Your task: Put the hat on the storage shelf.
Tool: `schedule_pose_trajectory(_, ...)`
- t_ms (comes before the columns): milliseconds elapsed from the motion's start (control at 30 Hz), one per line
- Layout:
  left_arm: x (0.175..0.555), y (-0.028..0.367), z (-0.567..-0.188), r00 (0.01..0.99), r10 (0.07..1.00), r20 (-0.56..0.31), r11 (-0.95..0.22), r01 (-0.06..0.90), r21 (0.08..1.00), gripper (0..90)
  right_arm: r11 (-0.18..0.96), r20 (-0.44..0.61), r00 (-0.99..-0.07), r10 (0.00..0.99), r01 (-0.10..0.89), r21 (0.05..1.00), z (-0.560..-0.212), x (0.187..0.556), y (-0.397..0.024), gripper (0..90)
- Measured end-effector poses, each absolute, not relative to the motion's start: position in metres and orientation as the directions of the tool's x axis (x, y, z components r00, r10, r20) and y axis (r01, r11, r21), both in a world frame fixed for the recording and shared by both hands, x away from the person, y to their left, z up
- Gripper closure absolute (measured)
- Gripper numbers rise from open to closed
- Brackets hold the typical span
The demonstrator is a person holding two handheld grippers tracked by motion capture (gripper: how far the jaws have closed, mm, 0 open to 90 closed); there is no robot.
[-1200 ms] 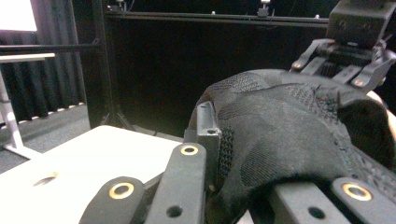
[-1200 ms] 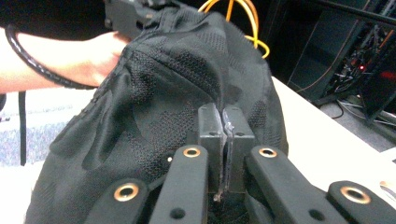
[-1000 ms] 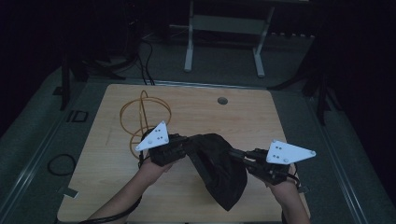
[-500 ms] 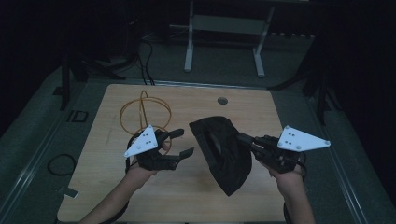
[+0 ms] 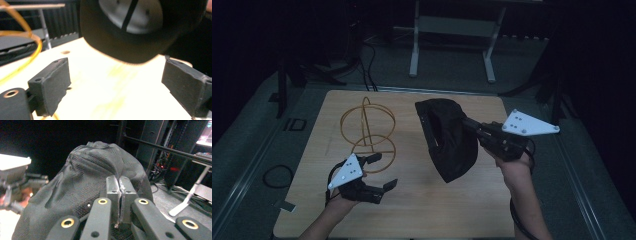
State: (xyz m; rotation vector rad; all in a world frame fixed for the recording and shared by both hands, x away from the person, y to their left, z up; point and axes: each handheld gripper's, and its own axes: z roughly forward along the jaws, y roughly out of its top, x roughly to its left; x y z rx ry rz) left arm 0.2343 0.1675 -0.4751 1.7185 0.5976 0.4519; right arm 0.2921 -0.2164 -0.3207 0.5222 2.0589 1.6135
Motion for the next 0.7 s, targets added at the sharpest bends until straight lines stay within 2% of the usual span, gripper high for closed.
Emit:
schedule_pose_trajectory(67, 0.229, 0.173, -0.482, 0.777, 0.630, -0.010, -0.181, 0.159, 0.971, 3.4, 0.242, -0.133, -0.818, 0.560, 0.007, 0.970, -0.315, 0.299, -0.209, 88.4)
schedule_pose_trajectory(133, 0.224, 0.179, -0.489, 0.759, 0.651, -0.001, -0.196, 0.169, 0.966, 3.3, 0.244, -0.138, -0.816, 0.561, 0.003, 0.970, -0.311, 0.304, -0.203, 88.4)
schedule_pose_trajectory(367, 0.208, 0.197, -0.517, 0.713, 0.699, -0.054, -0.156, 0.225, 0.962, 3.5, 0.283, -0.164, -0.818, 0.552, -0.001, 0.959, -0.296, 0.322, -0.171, 88.4)
schedule_pose_trajectory(700, 0.197, 0.214, -0.540, 0.649, 0.759, -0.044, -0.150, 0.240, 0.959, 4.0, 0.307, -0.154, -0.838, 0.524, 0.017, 0.952, -0.294, 0.345, -0.111, 88.4)
